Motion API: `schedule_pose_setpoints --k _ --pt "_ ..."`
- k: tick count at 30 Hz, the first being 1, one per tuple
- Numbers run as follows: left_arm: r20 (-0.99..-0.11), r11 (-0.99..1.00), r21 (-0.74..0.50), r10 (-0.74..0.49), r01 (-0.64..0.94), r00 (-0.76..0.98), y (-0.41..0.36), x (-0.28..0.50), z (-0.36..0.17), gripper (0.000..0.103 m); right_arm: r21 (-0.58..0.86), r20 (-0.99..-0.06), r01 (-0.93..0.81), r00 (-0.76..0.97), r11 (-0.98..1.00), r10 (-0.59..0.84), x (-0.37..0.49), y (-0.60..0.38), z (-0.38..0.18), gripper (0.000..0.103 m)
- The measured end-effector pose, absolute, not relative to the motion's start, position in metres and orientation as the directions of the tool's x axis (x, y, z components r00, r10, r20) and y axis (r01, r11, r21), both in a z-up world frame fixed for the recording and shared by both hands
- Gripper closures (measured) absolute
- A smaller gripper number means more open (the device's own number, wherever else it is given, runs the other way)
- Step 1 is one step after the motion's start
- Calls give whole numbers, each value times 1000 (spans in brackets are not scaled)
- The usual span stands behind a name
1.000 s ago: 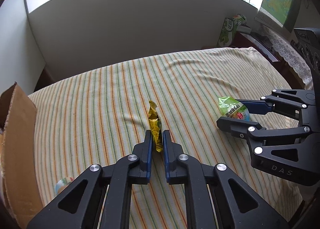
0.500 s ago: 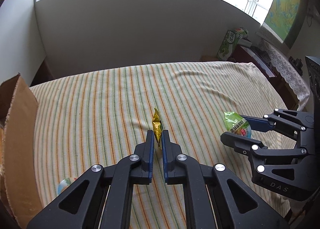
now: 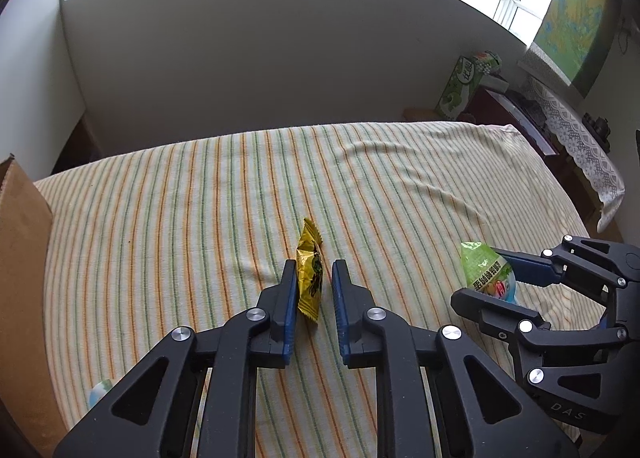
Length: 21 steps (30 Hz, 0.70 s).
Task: Organize snacks
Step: 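Close the left tool on the yellow candy while right tool grasps the jelly cup, then carry the yellow candy and jelly cup into the box and open both tools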
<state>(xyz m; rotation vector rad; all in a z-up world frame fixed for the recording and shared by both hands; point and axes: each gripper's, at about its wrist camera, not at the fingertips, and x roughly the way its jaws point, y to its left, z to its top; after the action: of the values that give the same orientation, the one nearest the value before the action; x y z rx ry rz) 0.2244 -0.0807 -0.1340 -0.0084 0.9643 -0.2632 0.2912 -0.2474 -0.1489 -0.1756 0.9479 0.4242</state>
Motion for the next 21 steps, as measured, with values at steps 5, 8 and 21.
schedule_pose_setpoints --k 5,8,21 --pt "-806 967 -123 -228 223 546 -81 226 -135 93 46 -816 -422 507 905 278 293 -248 -152 65" --pt "-804 965 -125 -234 230 546 -81 226 -133 93 43 -813 -422 512 905 277 292 -247 -150 65" --pt "-731 967 -106 -234 232 641 -66 192 -88 93 35 -762 -412 579 910 291 271 -244 -108 65"
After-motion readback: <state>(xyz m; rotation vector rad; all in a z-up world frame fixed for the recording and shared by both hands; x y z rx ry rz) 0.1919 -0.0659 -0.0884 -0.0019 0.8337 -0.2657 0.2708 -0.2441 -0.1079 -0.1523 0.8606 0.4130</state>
